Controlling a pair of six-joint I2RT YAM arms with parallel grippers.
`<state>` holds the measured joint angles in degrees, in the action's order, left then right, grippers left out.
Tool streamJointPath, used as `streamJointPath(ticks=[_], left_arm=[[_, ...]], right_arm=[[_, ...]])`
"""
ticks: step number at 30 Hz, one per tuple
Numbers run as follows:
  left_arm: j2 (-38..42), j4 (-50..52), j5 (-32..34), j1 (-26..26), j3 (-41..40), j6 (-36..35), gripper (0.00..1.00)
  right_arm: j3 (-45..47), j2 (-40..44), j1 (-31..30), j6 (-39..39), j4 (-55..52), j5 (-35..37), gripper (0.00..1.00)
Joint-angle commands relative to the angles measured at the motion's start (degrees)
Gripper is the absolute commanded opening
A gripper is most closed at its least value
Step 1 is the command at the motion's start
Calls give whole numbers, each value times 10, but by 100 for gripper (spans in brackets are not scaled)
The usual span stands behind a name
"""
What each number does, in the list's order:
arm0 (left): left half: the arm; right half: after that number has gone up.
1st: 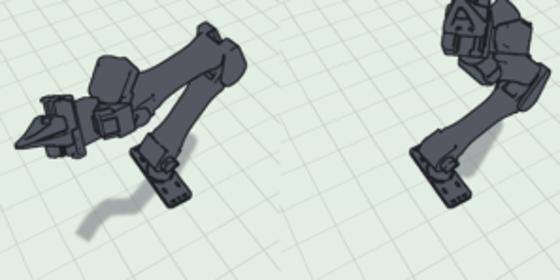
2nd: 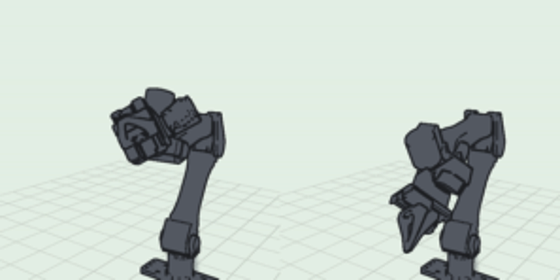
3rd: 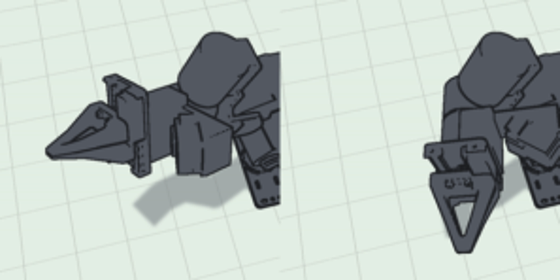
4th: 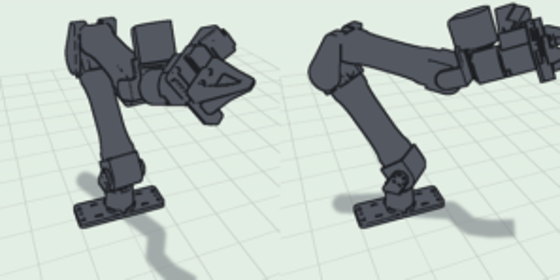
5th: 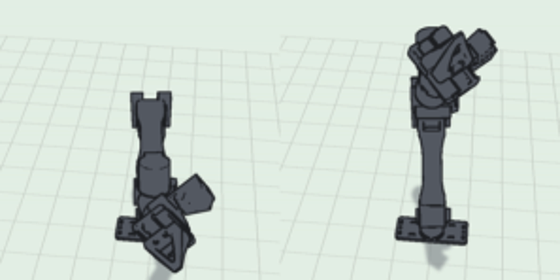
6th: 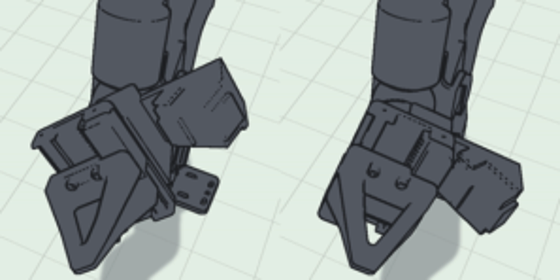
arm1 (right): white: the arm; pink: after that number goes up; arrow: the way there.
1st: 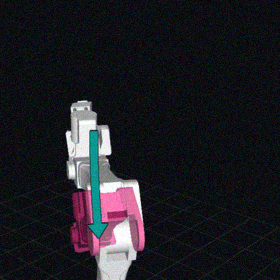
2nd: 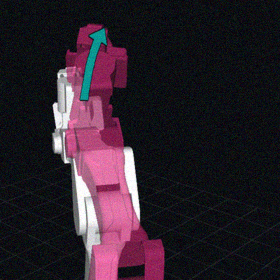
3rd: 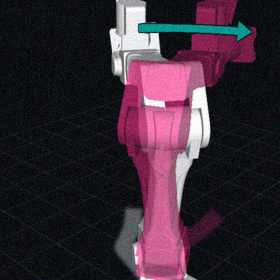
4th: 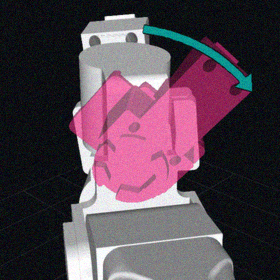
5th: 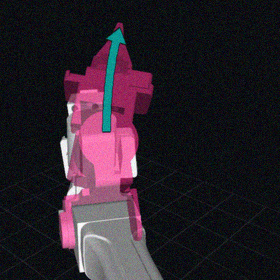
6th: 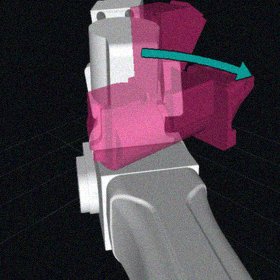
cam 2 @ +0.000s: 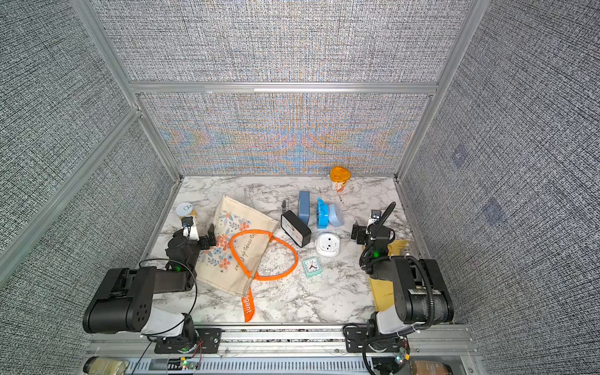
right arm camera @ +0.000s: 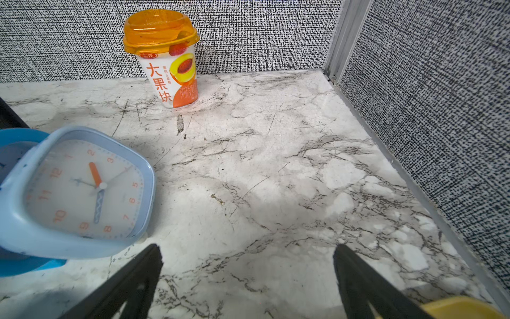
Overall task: Take the alarm clock out of the canvas bag
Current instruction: Reset both arms
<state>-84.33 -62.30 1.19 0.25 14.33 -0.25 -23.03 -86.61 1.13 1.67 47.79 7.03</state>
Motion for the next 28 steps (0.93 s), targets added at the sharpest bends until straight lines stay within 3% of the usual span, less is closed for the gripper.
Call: streamJointPath(ticks=[1,5,8,12,28], left_arm=[[-11,-52,-28,0,-9,-12,99],[-47,-158,-41,0,-42,-17,99],[-24,-116,-42,0,-38,-18,99],[-40,-161,-44,1,-48,-19,99],[-42,-151,-43,0,-43,-17,99]], right_arm=[[0,0,0,-1,13,1,99],[0,0,0,-1,13,1,99],[0,0,0,-1,14,0,99],[0,0,0,-1,14,1,99],[0,1,0,-2,13,1,99]])
